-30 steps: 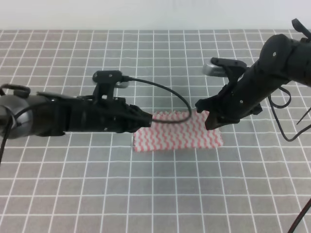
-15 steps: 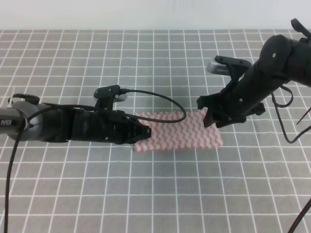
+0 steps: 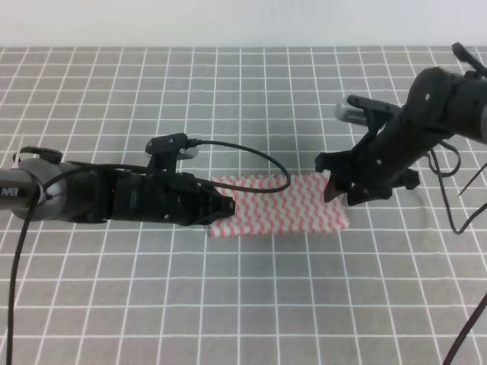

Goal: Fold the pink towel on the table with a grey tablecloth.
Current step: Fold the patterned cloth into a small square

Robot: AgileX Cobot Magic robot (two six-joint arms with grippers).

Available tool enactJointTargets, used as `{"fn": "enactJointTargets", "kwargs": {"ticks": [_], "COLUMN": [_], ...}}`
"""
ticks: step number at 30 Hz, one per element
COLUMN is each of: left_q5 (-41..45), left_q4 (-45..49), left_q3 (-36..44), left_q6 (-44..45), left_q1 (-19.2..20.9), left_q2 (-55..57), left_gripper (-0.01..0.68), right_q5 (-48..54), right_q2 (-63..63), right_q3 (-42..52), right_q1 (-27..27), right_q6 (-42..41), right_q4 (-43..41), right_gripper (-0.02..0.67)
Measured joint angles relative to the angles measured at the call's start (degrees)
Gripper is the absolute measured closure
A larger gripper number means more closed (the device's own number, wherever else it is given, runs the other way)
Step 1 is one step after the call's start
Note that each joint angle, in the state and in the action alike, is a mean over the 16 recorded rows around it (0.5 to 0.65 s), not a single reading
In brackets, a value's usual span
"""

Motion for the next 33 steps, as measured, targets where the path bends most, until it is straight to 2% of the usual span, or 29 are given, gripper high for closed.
{"fn": "enactJointTargets", "kwargs": {"ticks": [10,18,25,33], "left_q5": [-0.06,-0.06,-0.06,-0.06], "left_q4": [0.12,0.17,0.17,0.22], "left_q3": [-0.05,-0.07,-0.07,-0.07], "left_q6": [-0.66,-0.91,-0.91,-0.91], "left_q1": [0.01,0.01,0.02,0.02], "left_q2": [-0.06,-0.09,-0.15,-0.12], "left_gripper": [0.676,0.676,0.676,0.676], "right_q5": [-1.8,-2.64,-2.69,-2.23], "right_q2": [2.27,3.16,3.45,3.6], "right_q3": [-0.05,-0.18,-0.25,-0.52], "right_q1": [-0.38,-0.45,-0.55,-0.59], "right_q6": [0.31,-0.38,-1.43,-2.52], "right_q4": [0.79,1.83,2.6,3.1], "right_gripper": [0.33,0.349,0.414,0.528]}}
